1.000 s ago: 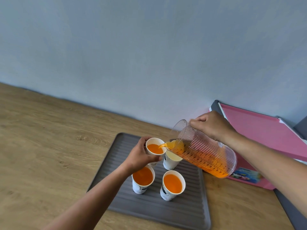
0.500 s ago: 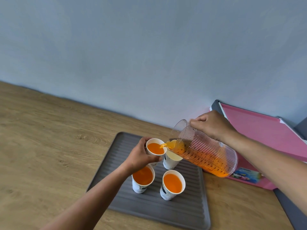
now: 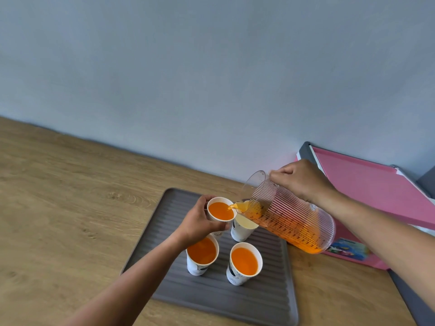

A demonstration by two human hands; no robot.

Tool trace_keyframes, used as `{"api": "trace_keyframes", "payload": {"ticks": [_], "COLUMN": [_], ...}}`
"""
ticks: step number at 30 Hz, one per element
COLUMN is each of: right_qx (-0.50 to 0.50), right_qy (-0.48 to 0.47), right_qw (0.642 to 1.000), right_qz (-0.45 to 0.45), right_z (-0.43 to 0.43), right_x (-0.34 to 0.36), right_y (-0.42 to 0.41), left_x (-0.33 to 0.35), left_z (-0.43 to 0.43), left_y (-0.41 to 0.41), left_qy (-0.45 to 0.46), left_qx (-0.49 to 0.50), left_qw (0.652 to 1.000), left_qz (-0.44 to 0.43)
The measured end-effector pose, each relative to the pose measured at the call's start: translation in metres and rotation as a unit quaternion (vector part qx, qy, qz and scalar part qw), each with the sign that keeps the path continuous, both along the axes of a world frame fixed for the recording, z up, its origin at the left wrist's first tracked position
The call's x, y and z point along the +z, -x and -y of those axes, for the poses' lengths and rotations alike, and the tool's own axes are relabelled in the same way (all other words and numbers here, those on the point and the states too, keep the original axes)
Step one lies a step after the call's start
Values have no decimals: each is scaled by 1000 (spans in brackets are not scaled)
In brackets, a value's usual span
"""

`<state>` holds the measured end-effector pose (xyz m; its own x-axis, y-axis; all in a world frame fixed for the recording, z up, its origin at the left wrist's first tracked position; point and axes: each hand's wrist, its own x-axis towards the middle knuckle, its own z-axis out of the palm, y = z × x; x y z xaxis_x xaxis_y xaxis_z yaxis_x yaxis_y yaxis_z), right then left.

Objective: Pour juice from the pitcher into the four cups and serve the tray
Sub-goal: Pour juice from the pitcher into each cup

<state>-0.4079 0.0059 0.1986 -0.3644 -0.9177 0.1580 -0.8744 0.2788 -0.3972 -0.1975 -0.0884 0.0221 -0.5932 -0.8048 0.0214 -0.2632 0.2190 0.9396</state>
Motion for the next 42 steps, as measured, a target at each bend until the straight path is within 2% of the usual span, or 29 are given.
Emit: {"api": "trace_keyframes", "payload": {"ticks": [3,7,14,19,30,38,42], "right_qx": [-15,-35,-93,-112,-138,-137,-138], "right_qy": [6,37,89,118,171,179,187], "right_qw": [1000,996,979,969,950,945,947], "right_qz": [10,68,156,185,223,236,224], "right_z": [1,1,-11,-19,-28,-33,-35], "right_x": [-5,-9,-17,-19,-34,-36,-36], "right_y": [3,9,9,13,21,24,28], "left_x": [0,0,-2,-8,-32,-40,-35], "left_z": [2,7,16,21,36,36,39], "left_y": [0,0,0,-1,-10,-13,-14], "left_qy": [-4,-5,-16,-29,-82,-77,-76], "left_qx": [-2,-4,-4,2,4,1,-31], "left_qw": [1000,1000,1000,999,997,997,996], "left_qz": [-3,-11,-21,-24,-10,12,36]}}
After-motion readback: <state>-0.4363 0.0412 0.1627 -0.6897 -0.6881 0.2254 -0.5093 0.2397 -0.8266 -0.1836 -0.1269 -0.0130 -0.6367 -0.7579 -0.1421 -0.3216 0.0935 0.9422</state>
